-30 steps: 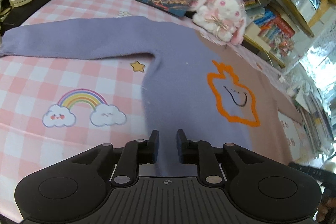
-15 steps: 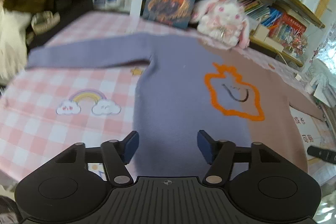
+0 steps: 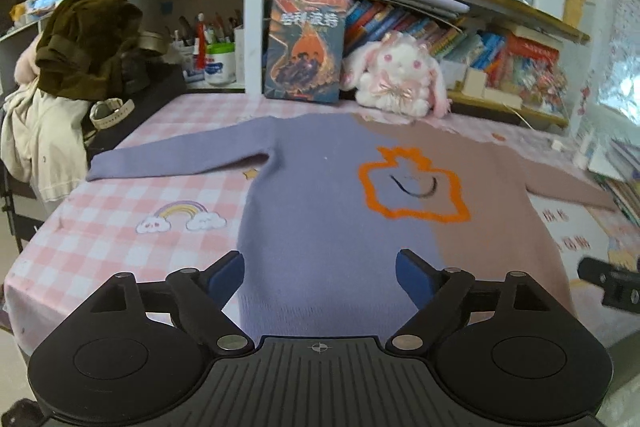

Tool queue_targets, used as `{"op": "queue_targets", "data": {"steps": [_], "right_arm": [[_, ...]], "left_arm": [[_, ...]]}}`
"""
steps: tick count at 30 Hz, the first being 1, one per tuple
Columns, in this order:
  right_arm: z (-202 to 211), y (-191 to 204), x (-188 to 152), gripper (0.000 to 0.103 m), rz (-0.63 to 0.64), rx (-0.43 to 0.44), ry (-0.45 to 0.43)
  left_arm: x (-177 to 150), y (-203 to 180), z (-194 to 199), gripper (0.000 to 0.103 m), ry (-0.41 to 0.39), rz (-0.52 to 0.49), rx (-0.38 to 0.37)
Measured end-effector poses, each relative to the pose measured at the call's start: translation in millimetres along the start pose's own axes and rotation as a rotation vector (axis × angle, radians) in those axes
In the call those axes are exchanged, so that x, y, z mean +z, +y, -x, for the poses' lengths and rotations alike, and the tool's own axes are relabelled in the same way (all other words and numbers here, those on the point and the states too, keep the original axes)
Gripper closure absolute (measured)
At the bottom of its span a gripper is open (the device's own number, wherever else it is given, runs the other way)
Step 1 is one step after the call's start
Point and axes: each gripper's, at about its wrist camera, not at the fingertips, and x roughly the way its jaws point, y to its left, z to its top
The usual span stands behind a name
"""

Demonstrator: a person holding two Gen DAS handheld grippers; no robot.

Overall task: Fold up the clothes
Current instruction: 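Open both grippers and release the flattened sweater, then move the left gripper toward the lavender sleeve cuff to smooth it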

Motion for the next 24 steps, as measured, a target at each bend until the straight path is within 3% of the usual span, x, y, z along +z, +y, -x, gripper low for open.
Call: {"op": "queue_targets", "data": {"steps": [9, 15, 24], "right_arm": [[9.6, 0.0, -6.9, 0.001, -0.025, -0.001, 0.021], [4.0, 11.3, -4.0, 0.001, -0.063, -0.053, 0.030], [-5.1, 65.5, 5.8, 0.000, -0.140, -0.181, 0.035]], "left_arm": [[0.6, 2.4, 8.4, 0.013, -0.028, -0.027, -0.005], [3.4, 14.4, -6.8, 0.012, -0.024, -0.067, -0.060], [41.9, 74.9, -54.2, 0.009, -0.004, -0.109, -0.163]]}}
